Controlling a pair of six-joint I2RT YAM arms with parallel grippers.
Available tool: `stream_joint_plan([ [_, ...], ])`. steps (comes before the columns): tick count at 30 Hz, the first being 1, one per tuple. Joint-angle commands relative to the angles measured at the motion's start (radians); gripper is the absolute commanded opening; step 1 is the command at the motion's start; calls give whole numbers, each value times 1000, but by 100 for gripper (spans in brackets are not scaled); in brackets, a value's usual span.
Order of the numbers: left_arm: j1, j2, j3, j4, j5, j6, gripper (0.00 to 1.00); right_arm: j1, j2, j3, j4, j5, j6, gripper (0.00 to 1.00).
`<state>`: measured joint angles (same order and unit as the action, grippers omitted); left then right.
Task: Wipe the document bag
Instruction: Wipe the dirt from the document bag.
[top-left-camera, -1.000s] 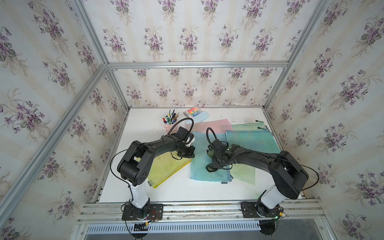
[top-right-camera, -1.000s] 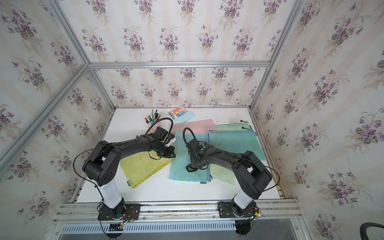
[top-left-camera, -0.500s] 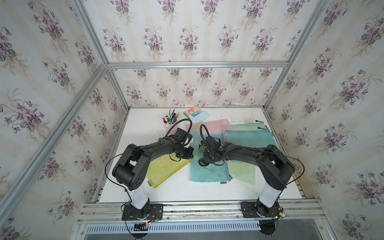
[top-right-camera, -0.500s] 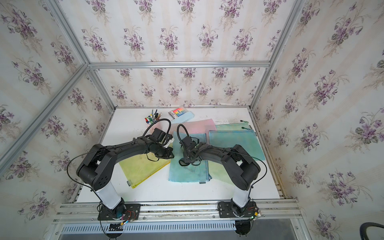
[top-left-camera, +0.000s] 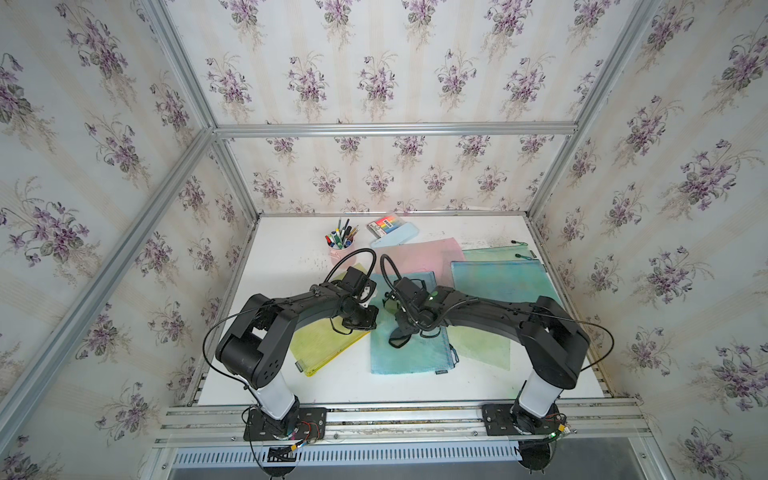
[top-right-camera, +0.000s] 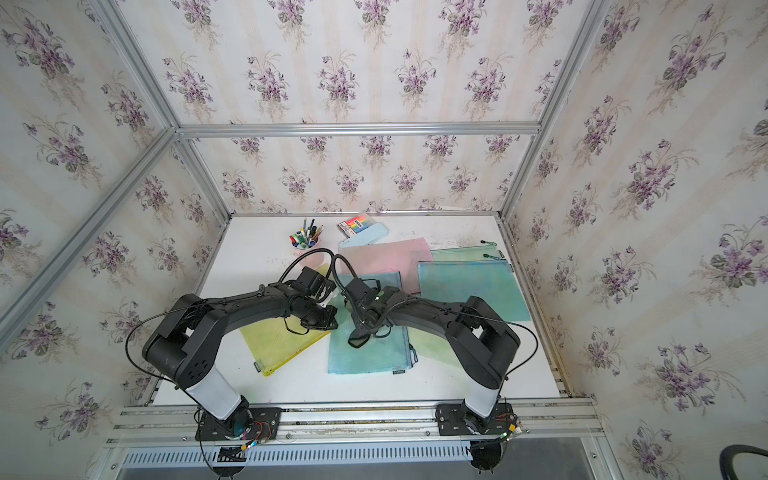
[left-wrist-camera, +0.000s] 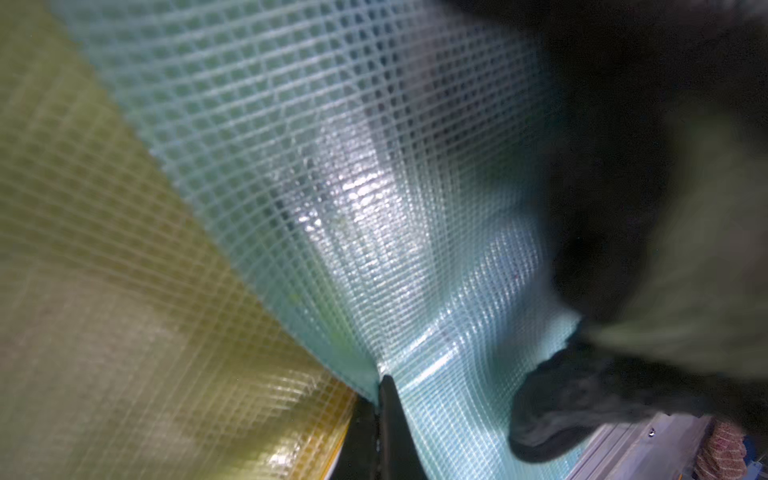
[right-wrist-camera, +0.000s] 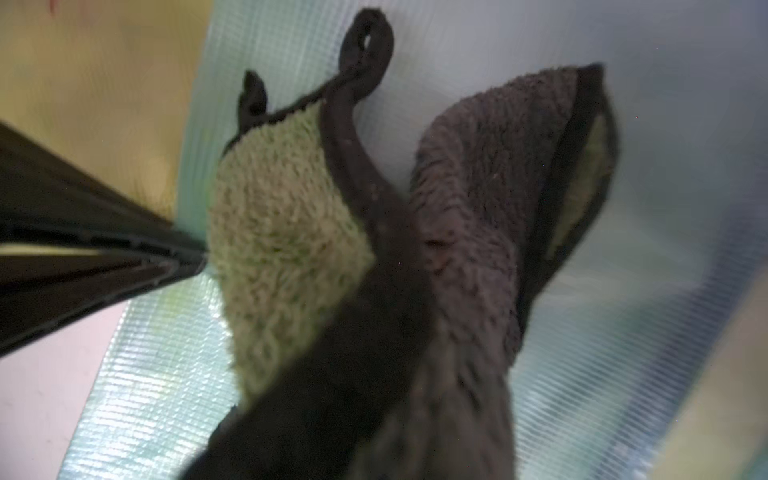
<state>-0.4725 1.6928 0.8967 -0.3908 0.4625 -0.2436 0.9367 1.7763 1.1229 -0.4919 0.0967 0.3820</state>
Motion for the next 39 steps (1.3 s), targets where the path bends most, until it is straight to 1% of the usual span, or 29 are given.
stream_joint_plan([
  [1, 1, -14, 6, -29, -14, 29, 0, 18, 65, -28, 32, -34, 10, 9],
  [4, 7, -31, -10, -33, -20, 39, 0, 13, 58, -111, 34, -2, 62, 9],
  [9, 33, -52, -28, -49, -14, 66, 0, -37, -61, -283, 4, 7, 123, 9],
  [11, 42, -63, -35, -48, -6, 79, 0, -67, -99, -312, -34, 17, 127, 9],
  [13, 44, -60, -34, -46, 7, 94, 0, -90, -127, -290, -63, 21, 112, 9],
  [16, 43, -40, -22, -49, 22, 99, 0, -91, -113, -161, -87, 21, 83, 9],
  [18, 42, -27, -16, -48, 26, 99, 0, -86, -81, -61, -71, 0, 74, 9],
  [23, 41, -17, -11, -36, 23, 92, 0, -83, 52, 80, 23, -34, 38, 10],
  [26, 41, -16, -8, -26, 20, 80, 0, -83, 115, 72, 71, -54, 22, 10],
  [28, 41, -16, -4, -26, 19, 76, 0, -82, 133, 56, 19, -3, 9, 9],
  [30, 40, -15, -1, -23, 19, 71, 0, -108, 90, 7, -38, 89, -9, 9],
  [32, 41, -10, 5, -29, 21, 70, 0, -178, 5, -40, -52, 113, -12, 9],
  [34, 41, -7, 14, -37, 26, 71, 0, -245, -71, -53, -37, 92, -17, 9],
  [35, 40, -7, 15, -37, 28, 69, 0, -258, -90, -39, -19, 78, -29, 10],
  [37, 40, -7, 17, -35, 31, 69, 0, -251, -68, 23, 2, 33, -43, 10],
  [39, 40, -1, 24, -34, 38, 67, 0, -219, 9, 108, 47, -40, -36, 10],
])
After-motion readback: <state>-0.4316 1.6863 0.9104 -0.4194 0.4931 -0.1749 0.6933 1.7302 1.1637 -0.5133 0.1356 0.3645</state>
